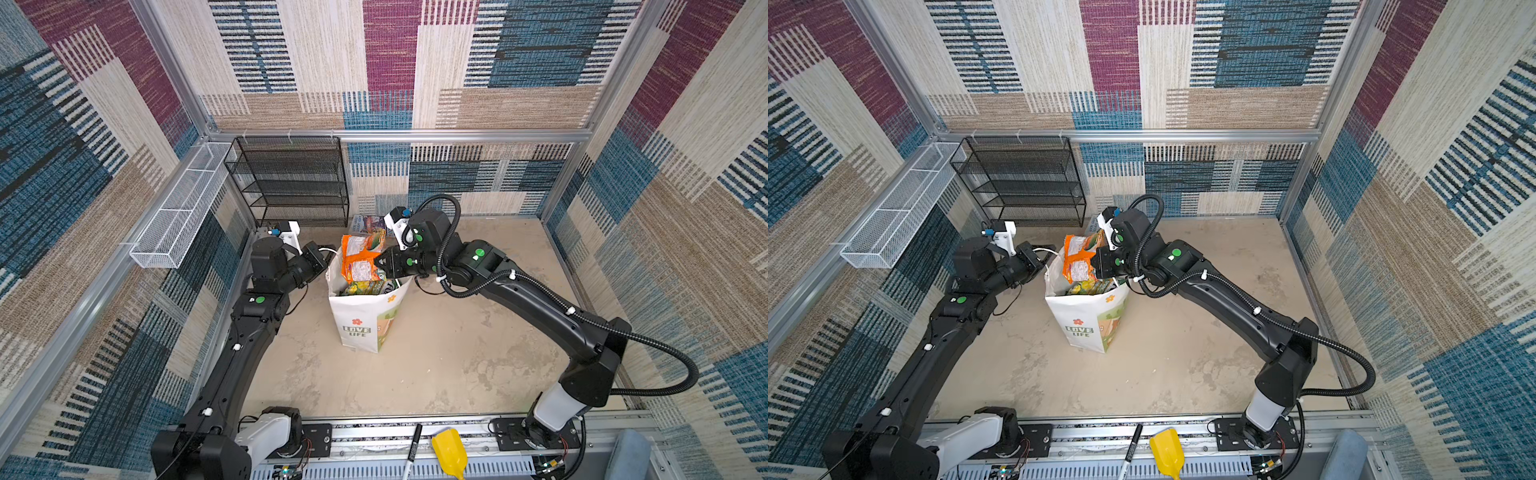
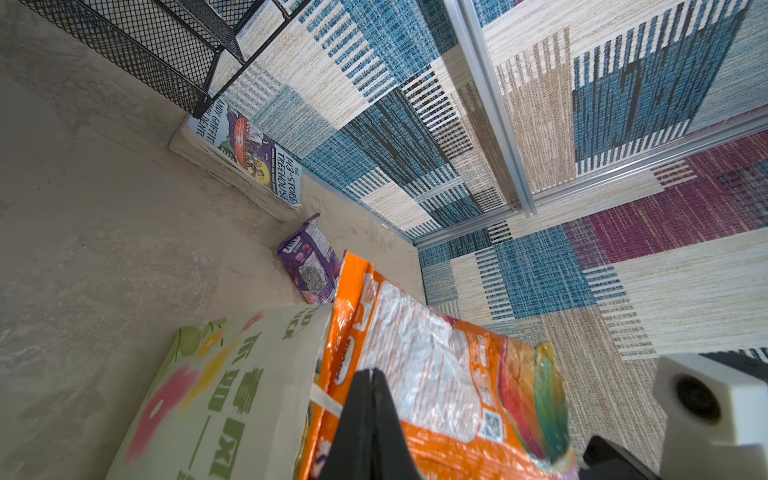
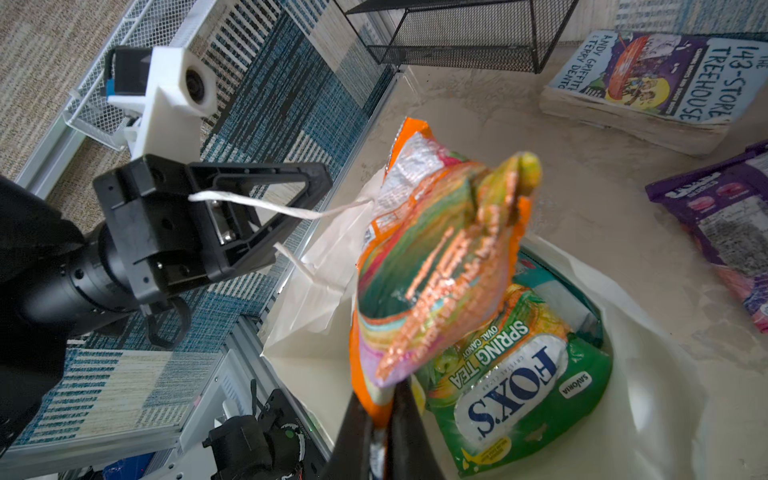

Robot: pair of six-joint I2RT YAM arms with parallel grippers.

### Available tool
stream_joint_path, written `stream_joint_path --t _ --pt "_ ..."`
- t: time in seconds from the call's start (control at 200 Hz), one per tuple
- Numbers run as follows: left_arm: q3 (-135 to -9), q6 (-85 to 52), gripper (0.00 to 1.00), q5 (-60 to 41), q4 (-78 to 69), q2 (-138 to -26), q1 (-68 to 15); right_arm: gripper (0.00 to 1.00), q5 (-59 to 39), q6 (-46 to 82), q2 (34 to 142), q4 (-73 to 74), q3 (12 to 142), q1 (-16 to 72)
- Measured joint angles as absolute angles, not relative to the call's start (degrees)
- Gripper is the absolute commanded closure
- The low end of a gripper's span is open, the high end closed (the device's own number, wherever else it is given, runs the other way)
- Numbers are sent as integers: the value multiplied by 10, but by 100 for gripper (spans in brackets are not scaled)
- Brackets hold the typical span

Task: Place the snacks into the paper bag
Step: 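Lower the orange bag into the paper bag and open the right gripper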

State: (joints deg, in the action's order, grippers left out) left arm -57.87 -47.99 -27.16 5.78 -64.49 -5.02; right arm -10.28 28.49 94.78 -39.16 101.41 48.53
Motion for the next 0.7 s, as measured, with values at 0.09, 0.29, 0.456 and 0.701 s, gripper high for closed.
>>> stream_joint_path --t 0.09,0.29,0.456,0.701 --pt "-579 -480 100 -272 58 -645 -50 100 -100 284 936 -396 1001 491" --pt "-579 -480 100 -272 58 -645 -50 100 -98 290 902 -402 965 495" --pt "-579 -480 100 -272 58 -645 -50 100 -99 291 909 -402 965 495" --pt "-579 -480 100 -272 58 -645 -50 82 -104 291 952 -409 1004 494"
